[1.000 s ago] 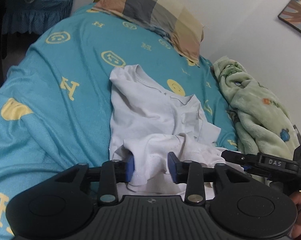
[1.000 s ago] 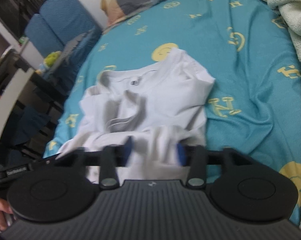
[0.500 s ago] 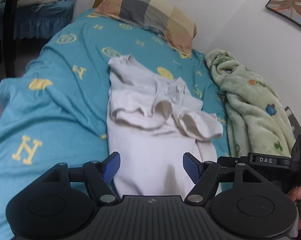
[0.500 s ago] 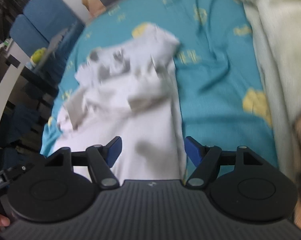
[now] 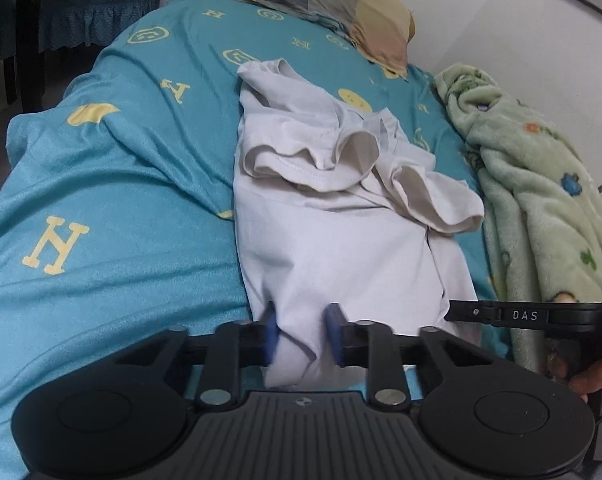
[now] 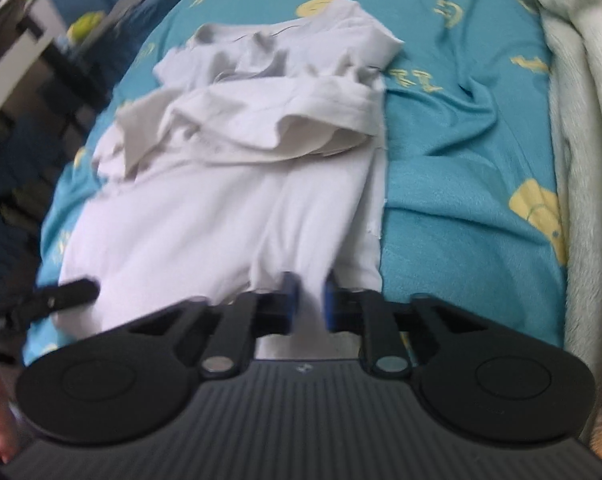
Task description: Fold clothes
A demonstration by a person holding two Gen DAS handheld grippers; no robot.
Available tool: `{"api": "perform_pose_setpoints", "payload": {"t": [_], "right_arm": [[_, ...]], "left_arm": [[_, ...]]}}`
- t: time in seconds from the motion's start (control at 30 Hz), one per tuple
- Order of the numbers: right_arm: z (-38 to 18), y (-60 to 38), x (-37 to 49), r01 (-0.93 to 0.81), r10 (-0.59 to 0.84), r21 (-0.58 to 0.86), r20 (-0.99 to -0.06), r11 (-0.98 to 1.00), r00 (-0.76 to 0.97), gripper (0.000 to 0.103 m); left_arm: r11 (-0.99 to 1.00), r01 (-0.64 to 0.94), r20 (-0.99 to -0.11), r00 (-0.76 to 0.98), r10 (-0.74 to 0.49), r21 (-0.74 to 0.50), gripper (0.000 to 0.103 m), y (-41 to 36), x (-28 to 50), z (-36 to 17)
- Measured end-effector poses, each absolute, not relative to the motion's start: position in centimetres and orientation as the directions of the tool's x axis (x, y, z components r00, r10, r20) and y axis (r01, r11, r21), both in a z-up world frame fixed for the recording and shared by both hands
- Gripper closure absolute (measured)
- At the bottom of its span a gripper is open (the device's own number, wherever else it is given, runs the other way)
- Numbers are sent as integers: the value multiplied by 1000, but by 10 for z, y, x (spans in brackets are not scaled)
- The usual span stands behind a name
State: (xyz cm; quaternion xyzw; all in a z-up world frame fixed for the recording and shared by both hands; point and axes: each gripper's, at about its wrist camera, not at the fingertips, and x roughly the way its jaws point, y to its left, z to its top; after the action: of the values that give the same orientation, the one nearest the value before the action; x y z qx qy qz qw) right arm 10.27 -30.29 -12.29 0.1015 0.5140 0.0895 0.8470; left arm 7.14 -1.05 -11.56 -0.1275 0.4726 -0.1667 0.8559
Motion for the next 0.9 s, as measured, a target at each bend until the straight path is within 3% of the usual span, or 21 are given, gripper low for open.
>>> {"api": "perform_pose_setpoints", "payload": {"t": [0.17, 0.43, 0.63, 0.7, 0.77, 0.83, 0.9], "right_arm": [[-111, -299, 97, -71, 201, 191, -849, 979, 488, 98], [-121, -314, 97, -2, 170, 191, -870, 982, 463, 98], [-115, -319, 94, 43, 196, 245, -855, 968, 479, 95], [-109, -322, 91, 63, 207, 273, -843, 960, 496, 95], [-102, -323, 86, 77, 216, 297, -827, 952, 519, 95], [-95, -325, 82, 90, 220, 318, -807, 944, 548, 95], [-89, -328, 78, 111, 215, 334, -792, 936, 572, 95]], "left_arm": [[912, 160, -761, 508, -403, -377, 97, -6, 68, -110], [924, 115, -803, 463, -375, -365, 98, 0, 72, -122], [904, 53, -789, 468, -398, -424, 90, 12, 68, -117], [893, 17, -782, 475, -404, -450, 83, 18, 64, -113], [870, -19, -766, 483, -424, -492, 50, 24, 57, -108], [834, -54, -741, 494, -456, -549, 37, 31, 49, -102], [772, -120, -714, 488, -502, -625, 36, 36, 42, -105]]}}
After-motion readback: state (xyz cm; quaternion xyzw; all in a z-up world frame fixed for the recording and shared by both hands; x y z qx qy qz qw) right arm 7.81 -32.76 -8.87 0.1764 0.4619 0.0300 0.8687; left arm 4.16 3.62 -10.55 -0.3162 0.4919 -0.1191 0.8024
